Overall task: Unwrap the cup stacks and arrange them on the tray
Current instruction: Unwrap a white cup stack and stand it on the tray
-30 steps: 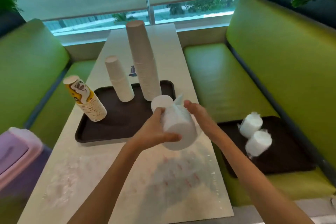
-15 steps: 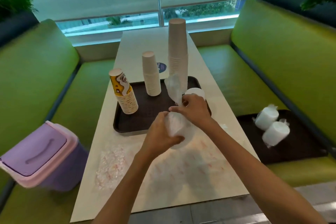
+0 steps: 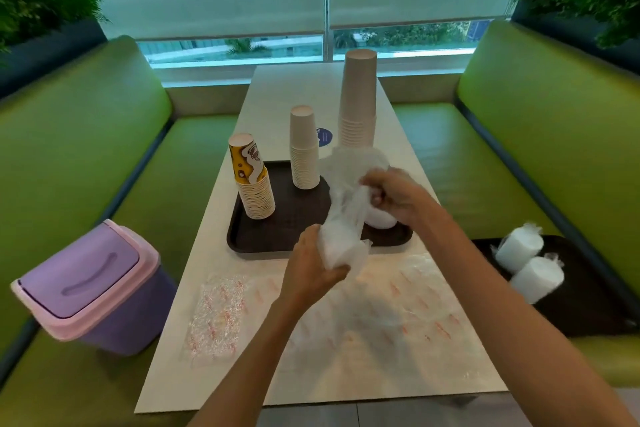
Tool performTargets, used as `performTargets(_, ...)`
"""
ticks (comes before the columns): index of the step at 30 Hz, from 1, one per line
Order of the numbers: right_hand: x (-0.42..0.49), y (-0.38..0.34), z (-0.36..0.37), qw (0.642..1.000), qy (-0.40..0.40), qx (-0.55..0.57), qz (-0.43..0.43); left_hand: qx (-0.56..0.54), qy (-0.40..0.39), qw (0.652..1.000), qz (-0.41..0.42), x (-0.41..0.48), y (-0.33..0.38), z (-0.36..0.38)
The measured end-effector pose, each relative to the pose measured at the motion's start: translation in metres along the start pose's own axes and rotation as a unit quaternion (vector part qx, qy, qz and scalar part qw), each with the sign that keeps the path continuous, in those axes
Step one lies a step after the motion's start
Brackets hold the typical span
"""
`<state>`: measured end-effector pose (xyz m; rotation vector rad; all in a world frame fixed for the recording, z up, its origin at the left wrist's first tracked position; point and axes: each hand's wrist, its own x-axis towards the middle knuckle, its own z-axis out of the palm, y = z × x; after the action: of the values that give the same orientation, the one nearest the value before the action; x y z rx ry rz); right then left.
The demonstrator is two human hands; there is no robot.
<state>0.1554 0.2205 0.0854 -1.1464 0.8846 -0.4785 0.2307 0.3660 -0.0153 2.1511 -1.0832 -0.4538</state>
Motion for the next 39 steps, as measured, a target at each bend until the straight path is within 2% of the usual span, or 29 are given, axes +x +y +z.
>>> performTargets(3, -0.002, -0.025, -0.021, 0.991, 0.078, 0.033, -0.100, -0.002, 0.014, 1.000, -0.010, 0.001, -0.006, -0.002)
performTargets(5, -0.006, -0.026, -0.028, 0.981, 0.129, -0.048, -0.136, 0.019, 0.022, 1.000, -0.009, 0.005, -0.008, -0.003)
performTargets(8, -0.006, -0.002, -0.019, 0.970, 0.090, -0.202, -0.102, 0.031, 0.017, 0.999, -0.005, 0.008, -0.008, -0.004)
performTargets(10, -0.002, 0.014, -0.007, 0.944, 0.079, -0.300, -0.113, 0.050, 0.007, 0.999, 0.008, 0.009, -0.006, -0.001)
performTargets(15, 0.021, 0.021, 0.006, 0.900, 0.089, -0.409, -0.116, 0.120, 0.010, 0.992, 0.045, 0.008, -0.001, 0.002)
performTargets(21, 0.021, -0.010, -0.011, 0.897, 0.134, -0.330, -0.262, 0.078, 0.018, 0.996, 0.035, -0.001, -0.019, -0.007)
performTargets(23, 0.021, -0.026, -0.024, 0.914, 0.170, -0.244, -0.275, 0.037, 0.019, 0.999, 0.020, 0.000, -0.026, -0.011)
performTargets(25, 0.022, -0.031, -0.035, 0.941, 0.195, -0.112, -0.252, -0.046, 0.012, 0.999, -0.013, 0.003, -0.030, -0.016)
performTargets(27, 0.016, -0.022, -0.035, 0.961, 0.170, -0.082, -0.202, -0.155, -0.015, 0.986, -0.058, 0.006, -0.029, -0.021)
performTargets(30, 0.002, 0.015, -0.019, 0.985, 0.033, -0.102, -0.134, -0.240, -0.062, 0.965, -0.080, 0.013, -0.022, -0.030)
performTargets(33, -0.012, 0.042, 0.008, 0.980, -0.062, -0.130, -0.139, -0.260, -0.113, 0.956, -0.068, 0.020, -0.011, -0.039)
performTargets(36, -0.017, 0.054, 0.028, 0.990, -0.061, -0.066, -0.108, -0.280, -0.131, 0.949, -0.060, 0.024, -0.006, -0.044)
performTargets(39, -0.020, 0.055, 0.040, 0.997, -0.027, -0.005, -0.074, -0.365, -0.081, 0.925, -0.073, 0.023, -0.003, -0.041)
